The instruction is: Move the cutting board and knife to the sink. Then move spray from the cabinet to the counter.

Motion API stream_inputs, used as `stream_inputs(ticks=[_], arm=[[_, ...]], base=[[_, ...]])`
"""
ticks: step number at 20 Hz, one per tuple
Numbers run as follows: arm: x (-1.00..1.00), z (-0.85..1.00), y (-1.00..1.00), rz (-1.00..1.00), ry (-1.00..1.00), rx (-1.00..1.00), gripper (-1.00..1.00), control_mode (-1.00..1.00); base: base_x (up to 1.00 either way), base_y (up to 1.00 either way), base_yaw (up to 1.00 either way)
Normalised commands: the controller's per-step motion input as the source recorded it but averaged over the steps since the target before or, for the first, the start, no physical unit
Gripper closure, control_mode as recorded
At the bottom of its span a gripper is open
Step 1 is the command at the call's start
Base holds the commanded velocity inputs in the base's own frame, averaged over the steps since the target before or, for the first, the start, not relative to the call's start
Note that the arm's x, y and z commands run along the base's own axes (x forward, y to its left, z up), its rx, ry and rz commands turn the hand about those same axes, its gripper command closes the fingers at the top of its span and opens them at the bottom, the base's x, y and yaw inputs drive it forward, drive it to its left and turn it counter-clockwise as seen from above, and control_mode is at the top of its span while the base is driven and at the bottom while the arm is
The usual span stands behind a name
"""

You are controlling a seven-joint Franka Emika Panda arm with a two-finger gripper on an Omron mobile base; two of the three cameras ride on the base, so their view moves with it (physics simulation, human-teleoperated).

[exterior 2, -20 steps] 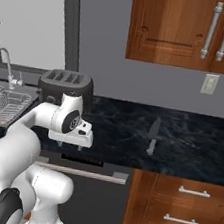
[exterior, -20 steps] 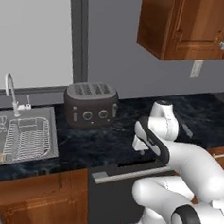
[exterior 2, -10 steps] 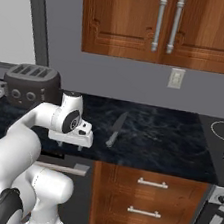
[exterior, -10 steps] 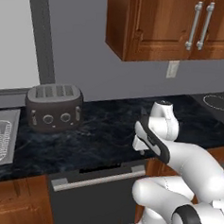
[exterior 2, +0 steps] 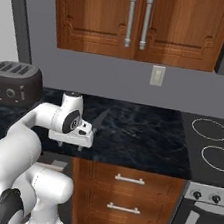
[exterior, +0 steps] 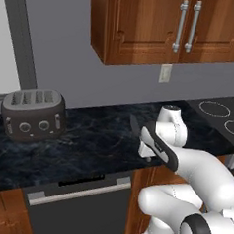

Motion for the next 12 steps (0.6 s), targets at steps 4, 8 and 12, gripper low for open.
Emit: stream_inputs(ticks=[4, 8, 12], arm=[[0.00, 0.00, 0.00, 0.00, 0.00, 0.00, -1.00, 1.00], [0.00, 0.00, 0.00, 0.00, 0.00, 0.00, -1.00, 1.00], [0.00, 0.00, 0.00, 0.00, 0.00, 0.00, -1.00, 1.00]], base=[[0.33, -0.34, 0.00], [0.41, -0.24, 0.01], [0.43, -0.23, 0.04]])
